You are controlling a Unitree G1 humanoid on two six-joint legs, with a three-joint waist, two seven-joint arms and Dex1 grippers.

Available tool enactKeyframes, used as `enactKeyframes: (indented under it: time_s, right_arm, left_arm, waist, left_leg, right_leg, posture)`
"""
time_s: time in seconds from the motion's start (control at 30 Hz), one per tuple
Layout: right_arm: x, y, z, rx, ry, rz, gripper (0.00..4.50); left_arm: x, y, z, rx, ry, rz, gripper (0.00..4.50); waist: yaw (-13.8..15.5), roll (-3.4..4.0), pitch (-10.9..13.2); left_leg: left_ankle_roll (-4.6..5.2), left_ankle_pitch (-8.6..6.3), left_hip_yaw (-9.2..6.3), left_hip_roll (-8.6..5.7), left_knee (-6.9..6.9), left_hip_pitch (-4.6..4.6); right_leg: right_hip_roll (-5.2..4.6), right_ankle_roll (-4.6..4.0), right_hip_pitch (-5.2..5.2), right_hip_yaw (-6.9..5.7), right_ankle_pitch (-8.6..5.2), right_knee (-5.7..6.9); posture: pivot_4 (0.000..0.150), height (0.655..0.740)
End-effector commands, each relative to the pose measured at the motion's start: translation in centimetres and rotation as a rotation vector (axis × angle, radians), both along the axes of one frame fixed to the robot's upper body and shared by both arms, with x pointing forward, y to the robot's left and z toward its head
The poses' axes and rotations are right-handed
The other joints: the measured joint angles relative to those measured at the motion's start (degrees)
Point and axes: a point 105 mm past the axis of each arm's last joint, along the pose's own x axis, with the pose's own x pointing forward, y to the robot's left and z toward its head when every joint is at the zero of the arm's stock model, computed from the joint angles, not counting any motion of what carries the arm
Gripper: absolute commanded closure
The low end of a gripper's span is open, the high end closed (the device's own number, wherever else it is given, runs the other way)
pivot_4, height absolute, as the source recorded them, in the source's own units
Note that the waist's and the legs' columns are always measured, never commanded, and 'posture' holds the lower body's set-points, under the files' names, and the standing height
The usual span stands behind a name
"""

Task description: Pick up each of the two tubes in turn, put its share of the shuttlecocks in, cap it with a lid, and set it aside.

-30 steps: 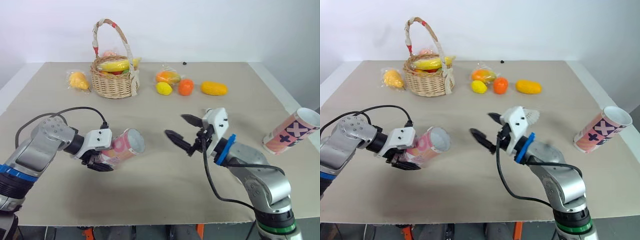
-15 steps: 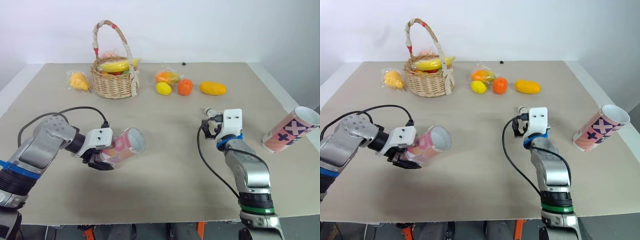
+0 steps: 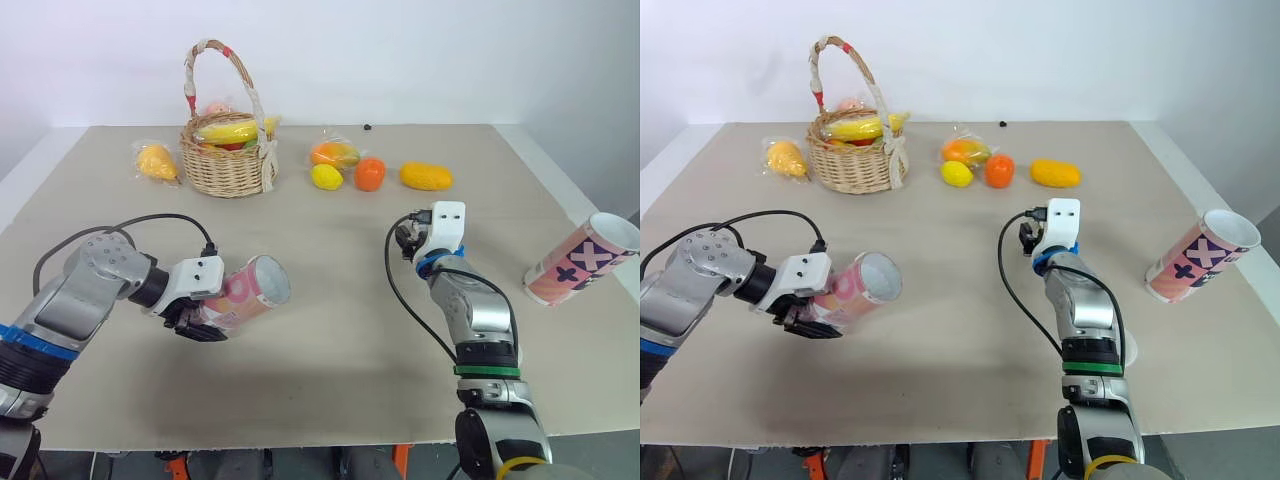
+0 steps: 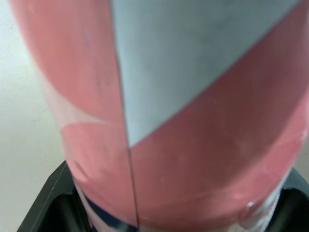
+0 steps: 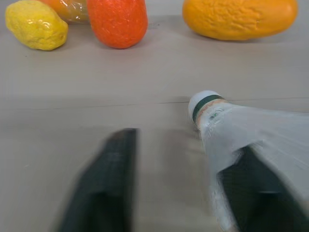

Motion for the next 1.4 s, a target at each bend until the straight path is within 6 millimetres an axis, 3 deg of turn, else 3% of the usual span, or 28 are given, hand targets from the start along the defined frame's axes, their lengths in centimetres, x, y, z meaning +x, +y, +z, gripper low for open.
enactKeyframes:
  time_s: [0.03,0.07,0.2,0.3,0.33,0.4,0.43,0.5,0.63,0.8,0.93,1.03,1.07,1.17,1.23,1.33,1.4]
  right_arm:
    - [0.5,-0.2,2.2,0.021,-0.077,-0.013,3.92]
    - [0.4,-0.2,2.2,0.019,-0.077,-0.014,4.43]
    - [-0.1,0.3,2.8,-0.006,-0.093,0.053,4.48]
    - [-1.4,2.8,4.7,-0.043,-0.136,0.319,4.48]
    - [-3.0,4.7,6.4,-0.072,-0.193,0.505,4.48]
    - [-8.2,8.4,8.5,-0.132,-0.254,0.923,4.48]
    - [-10.4,9.5,8.8,-0.166,-0.25,1.075,4.48]
    - [-12.4,10.4,8.9,-0.179,-0.217,1.217,4.48]
    - [-13.8,12.3,9.0,-0.232,-0.199,1.34,4.48]
    - [-12.5,15.9,7.8,-0.343,-0.224,1.357,4.48]
    - [-13.9,17.6,7.9,-0.325,-0.243,1.455,4.48]
    - [-14.5,17.7,7.8,-0.322,-0.233,1.501,3.52]
    - [-14.4,17.5,8.1,-0.32,-0.237,1.5,2.95]
    - [-14.1,16.5,9.3,-0.304,-0.254,1.495,1.8]
    - [-13.7,15.4,10.8,-0.279,-0.271,1.496,2.08]
    - [-13.1,14.9,11.2,-0.3,-0.262,1.499,3.06]
    - [-12.6,15.4,10.2,-0.34,-0.234,1.514,4.26]
  left_arm:
    - [0.0,0.0,0.1,-0.001,-0.014,0.013,1.22]
    - [0.0,0.0,0.1,-0.003,-0.014,0.013,1.22]
    - [0.1,-0.1,0.0,-0.006,-0.014,0.014,1.22]
    - [0.2,-0.1,0.0,-0.007,-0.013,0.014,1.22]
    - [0.1,-0.1,0.0,-0.007,-0.012,0.014,1.22]
    - [0.2,-0.2,-0.1,-0.007,-0.01,0.012,1.22]
    - [0.2,-0.2,-0.1,-0.007,-0.01,0.011,1.22]
    - [0.3,-0.2,0.0,-0.006,-0.011,0.009,1.22]
    - [0.6,-0.3,0.0,-0.007,-0.016,0.008,1.22]
    - [0.5,-0.4,0.0,-0.009,-0.017,0.011,1.22]
    - [0.5,-0.4,0.0,-0.011,-0.019,0.015,1.22]
    - [0.4,-0.4,0.1,-0.013,-0.021,0.018,1.22]
    - [0.4,-0.4,0.1,-0.013,-0.021,0.019,1.22]
    - [0.4,-0.4,0.1,-0.014,-0.02,0.021,1.22]
    - [0.4,-0.4,0.0,-0.014,-0.021,0.023,1.22]
    - [0.5,-0.4,0.0,-0.016,-0.024,0.024,1.22]
    - [0.5,-0.5,0.0,-0.018,-0.025,0.024,1.22]
  waist:
    - [0.0,0.0,0.0]
    - [-0.01,0.0,0.0]
    - [-0.02,0.01,0.01]
    - [0.01,0.09,0.05]
    - [0.02,0.12,0.07]
    - [0.1,0.3,0.19]
    - [0.1,0.43,0.26]
    - [0.07,0.39,0.24]
    - [0.09,0.31,0.25]
    - [-0.06,0.31,0.26]
    - [0.28,0.27,0.26]
    - [0.27,0.28,0.26]
    - [0.27,0.28,0.26]
    - [0.26,0.27,0.26]
    - [0.24,0.28,0.27]
    - [0.24,0.28,0.27]
    - [0.22,0.27,0.27]
  left_leg:
    - [0.0,0.0,0.0,0.0,0.0,0.0]
    - [0.0,0.0,0.0,0.01,0.0,0.0]
    - [0.0,0.0,0.0,0.02,0.0,0.0]
    - [0.0,0.0,-0.01,0.01,0.0,-0.02]
    - [0.0,0.0,-0.02,-0.01,0.0,-0.02]
    - [0.02,-0.01,-0.06,-0.02,-0.01,-0.07]
    - [0.04,-0.03,-0.09,-0.03,-0.01,-0.07]
    - [0.1,-0.06,-0.12,0.0,-0.05,-0.02]
    - [0.13,-0.05,-0.2,0.14,0.0,0.03]
    - [0.19,0.02,-0.03,0.14,0.04,0.03]
    - [0.18,0.02,-0.07,0.1,0.03,-0.19]
    - [0.17,0.0,-0.1,0.04,0.02,-0.37]
    - [0.17,0.0,-0.11,0.02,0.03,-0.42]
    - [0.17,0.0,-0.1,0.02,0.05,-0.44]
    - [0.17,0.01,-0.1,0.03,0.06,-0.43]
    - [0.18,0.01,-0.09,0.05,0.07,-0.43]
    - [0.18,0.02,-0.09,0.06,0.07,-0.41]
  right_leg:
    - [0.0,0.0,0.0,0.0,0.0,0.0]
    - [0.01,0.0,0.0,0.0,0.0,0.0]
    - [0.01,0.0,-0.01,0.0,0.0,0.0]
    - [-0.01,0.0,-0.01,0.01,0.0,0.0]
    - [-0.01,0.01,-0.01,0.01,0.0,-0.01]
    - [-0.02,0.03,-0.02,0.0,-0.01,-0.04]
    - [-0.02,0.04,-0.02,0.0,-0.02,-0.04]
    - [0.01,0.03,0.01,-0.01,-0.06,-0.05]
    - [0.17,-0.17,0.06,-0.16,-0.02,-0.05]
    - [0.12,-0.4,-0.05,-0.08,-0.02,-0.04]
    - [0.09,-0.15,-0.1,-0.22,-0.04,-0.03]
    - [0.01,-0.36,-0.29,-0.18,0.12,-0.02]
    - [0.0,-0.38,-0.3,-0.21,0.13,-0.03]
    - [-0.02,-0.33,-0.32,-0.22,0.14,-0.03]
    - [0.0,-0.19,-0.32,-0.22,0.08,-0.03]
    - [0.02,-0.16,-0.31,-0.25,0.08,-0.03]
    - [0.03,-0.16,-0.3,-0.28,0.07,-0.03]
  posture:
    - [0.15,0.74]
    - [0.15,0.74]
    - [0.15,0.74]
    - [0.15,0.74]
    - [0.15,0.74]
    - [0.15,0.74]
    - [0.15,0.74]
    - [0.15,0.74]
    - [0.15,0.74]
    - [0.15,0.74]
    - [0.15,0.74]
    - [0.15,0.74]
    - [0.15,0.74]
    - [0.15,0.74]
    - [0.15,0.74]
    - [0.15,0.74]
    - [0.15,0.74]
